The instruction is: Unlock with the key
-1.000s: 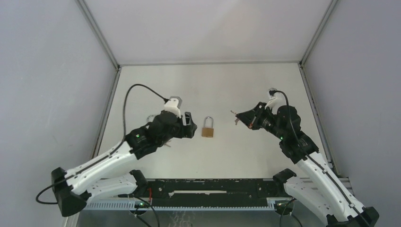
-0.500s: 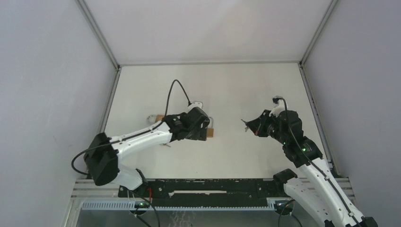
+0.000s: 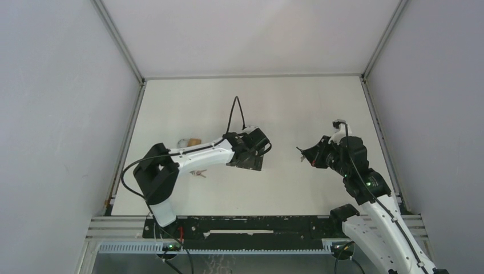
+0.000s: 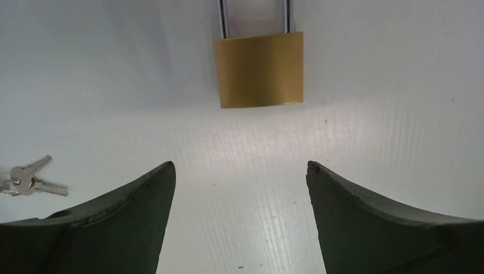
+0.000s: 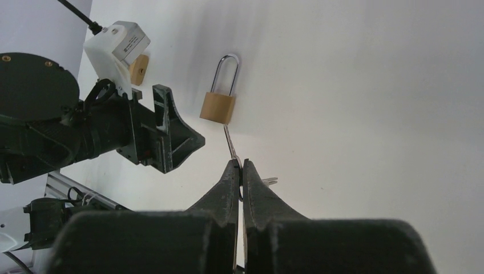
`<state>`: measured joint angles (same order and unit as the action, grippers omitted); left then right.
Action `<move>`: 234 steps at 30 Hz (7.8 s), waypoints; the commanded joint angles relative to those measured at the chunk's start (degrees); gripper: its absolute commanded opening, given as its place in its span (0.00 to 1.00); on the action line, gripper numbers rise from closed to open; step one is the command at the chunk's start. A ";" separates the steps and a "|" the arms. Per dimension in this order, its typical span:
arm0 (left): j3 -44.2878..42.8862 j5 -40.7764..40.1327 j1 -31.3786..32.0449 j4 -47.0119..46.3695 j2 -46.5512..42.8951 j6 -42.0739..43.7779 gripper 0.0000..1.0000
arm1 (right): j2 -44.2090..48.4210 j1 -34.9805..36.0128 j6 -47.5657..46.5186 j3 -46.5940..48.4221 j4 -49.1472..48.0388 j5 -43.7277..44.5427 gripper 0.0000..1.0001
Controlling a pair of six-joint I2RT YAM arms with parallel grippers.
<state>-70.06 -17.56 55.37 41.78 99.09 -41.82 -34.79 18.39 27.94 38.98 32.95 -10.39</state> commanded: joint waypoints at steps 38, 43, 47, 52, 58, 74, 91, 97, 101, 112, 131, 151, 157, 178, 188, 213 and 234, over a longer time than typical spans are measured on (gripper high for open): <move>-14.49 8.13 -7.38 2.06 16.62 -20.89 0.62 | 1.48 -2.82 -1.61 -1.30 -1.38 -1.60 0.00; -15.51 7.88 -7.61 2.95 15.72 -21.89 0.78 | 1.99 -3.23 -1.85 -1.27 -1.07 -1.82 0.00; -17.29 7.60 -8.42 4.45 15.81 -18.79 0.83 | 2.22 -3.52 -2.06 -1.27 -0.70 -2.06 0.00; -19.85 8.44 -10.02 7.34 16.56 -12.78 0.82 | 2.09 -3.87 -1.93 -0.85 -0.46 -2.69 0.00; -20.57 10.24 -12.74 10.84 17.55 -8.90 0.80 | 1.77 -3.97 -1.61 -0.75 -0.73 -2.85 0.00; -28.46 14.23 -13.19 15.46 22.56 -5.81 0.78 | 1.81 -4.29 -2.01 -1.00 -0.52 -2.07 0.00; -32.93 13.90 -11.70 19.16 27.58 -6.85 0.77 | 1.65 -4.90 -1.49 -2.07 -2.10 -2.79 0.00; -33.04 13.32 -11.63 20.15 28.01 -7.73 0.73 | 1.78 -5.24 -1.66 -2.41 -2.18 -2.95 0.00; -33.03 13.29 -11.18 20.66 28.30 -7.59 0.72 | 1.84 -5.44 -1.58 -2.77 -2.53 -3.22 0.00; -35.23 13.69 -10.90 21.78 31.71 -4.56 0.69 | 2.01 -6.04 -1.84 -2.85 -2.50 -3.61 0.00; -37.43 12.68 -11.89 22.44 34.08 -1.74 0.71 | 1.57 -6.48 -2.03 -2.83 -2.45 -4.20 0.00; -37.95 10.60 -12.92 22.15 34.24 -2.56 0.69 | 1.47 -6.79 -2.19 -2.84 -2.19 -4.20 0.00; -37.50 11.10 -12.99 21.98 34.44 -2.47 0.69 | 1.39 -6.80 -2.20 -2.79 -2.11 -4.20 0.00; -31.21 13.72 -13.00 15.81 28.54 -5.07 0.32 | 1.65 -6.96 -1.97 -2.80 -2.23 -4.78 0.00; -27.73 15.84 -12.99 11.25 20.00 -7.25 0.28 | 1.91 -6.90 -0.06 -2.77 -3.07 -6.48 0.00; -20.04 23.94 -14.69 -1.58 0.42 -18.78 0.00 | 1.40 1.41 5.61 -2.42 -12.83 -7.51 0.00; -10.71 26.95 -16.25 -13.79 -13.75 -36.99 0.00 | -9.30 22.86 5.71 -0.49 -28.67 18.03 0.00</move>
<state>-81.91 9.19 39.62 33.21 91.07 -74.17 -43.40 39.66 34.35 35.92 10.02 2.42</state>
